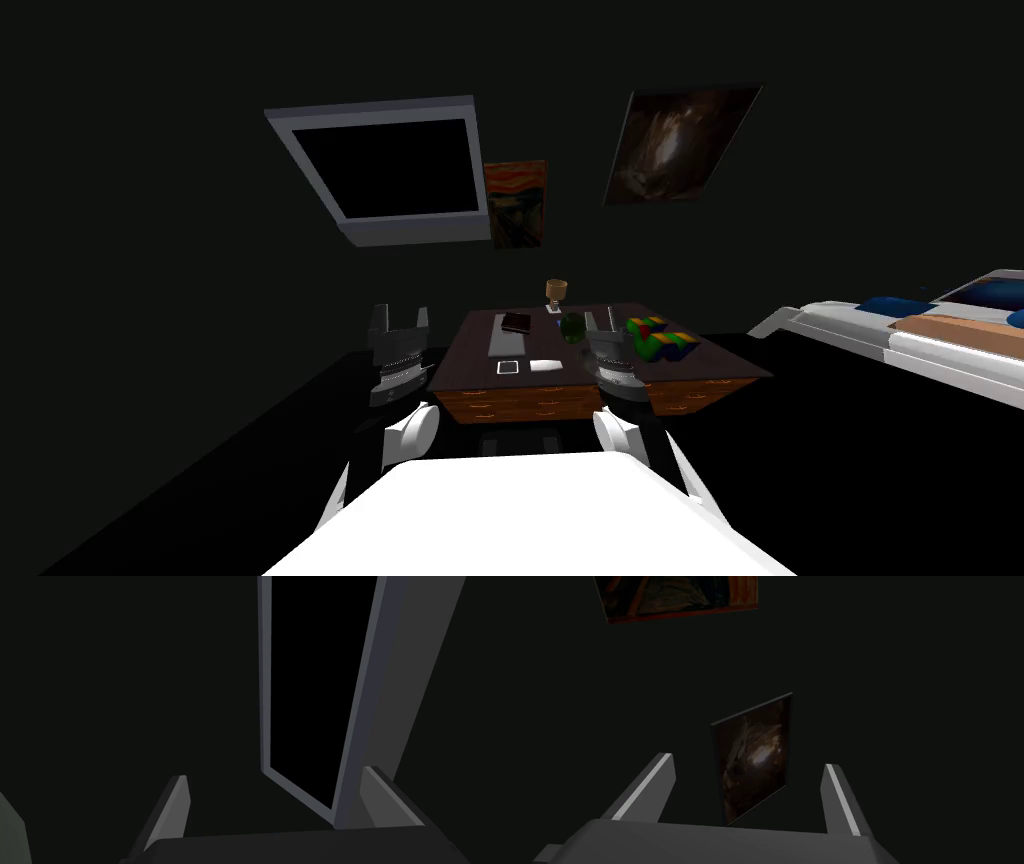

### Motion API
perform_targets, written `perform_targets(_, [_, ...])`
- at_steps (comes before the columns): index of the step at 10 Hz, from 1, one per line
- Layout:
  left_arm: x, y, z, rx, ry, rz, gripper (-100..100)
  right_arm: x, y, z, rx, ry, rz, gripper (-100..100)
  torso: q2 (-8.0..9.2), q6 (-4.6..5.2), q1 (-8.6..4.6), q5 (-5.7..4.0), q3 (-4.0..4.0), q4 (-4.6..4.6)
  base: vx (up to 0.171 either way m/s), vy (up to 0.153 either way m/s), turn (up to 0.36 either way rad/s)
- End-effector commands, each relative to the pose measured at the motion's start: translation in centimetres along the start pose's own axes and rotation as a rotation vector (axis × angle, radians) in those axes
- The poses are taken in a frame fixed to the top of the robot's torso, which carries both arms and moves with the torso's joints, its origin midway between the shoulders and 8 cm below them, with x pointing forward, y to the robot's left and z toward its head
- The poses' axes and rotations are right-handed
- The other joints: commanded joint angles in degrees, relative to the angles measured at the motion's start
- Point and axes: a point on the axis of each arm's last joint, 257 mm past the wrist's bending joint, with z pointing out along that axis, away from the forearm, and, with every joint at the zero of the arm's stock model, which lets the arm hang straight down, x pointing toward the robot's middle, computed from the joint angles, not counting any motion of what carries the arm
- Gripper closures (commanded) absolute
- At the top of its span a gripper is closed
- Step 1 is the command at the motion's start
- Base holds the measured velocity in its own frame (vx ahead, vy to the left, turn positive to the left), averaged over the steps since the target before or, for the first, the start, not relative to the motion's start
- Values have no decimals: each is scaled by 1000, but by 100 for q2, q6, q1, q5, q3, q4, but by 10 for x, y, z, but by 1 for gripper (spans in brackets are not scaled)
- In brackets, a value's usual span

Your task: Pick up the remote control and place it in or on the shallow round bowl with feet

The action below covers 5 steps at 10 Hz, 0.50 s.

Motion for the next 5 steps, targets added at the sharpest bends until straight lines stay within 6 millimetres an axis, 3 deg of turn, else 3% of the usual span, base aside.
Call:
perform_targets(1, [0,0,0,0,0,0,0,7,-11,-5,33,41,-18,-100,0,0,0,0,0,0,-88,-12,178])
perform_targets(5, [0,0,0,0,0,0,0,22,-55,-31,166,149,-85,-100,55,-2,-9,-2,32,12,-147,-27,230])
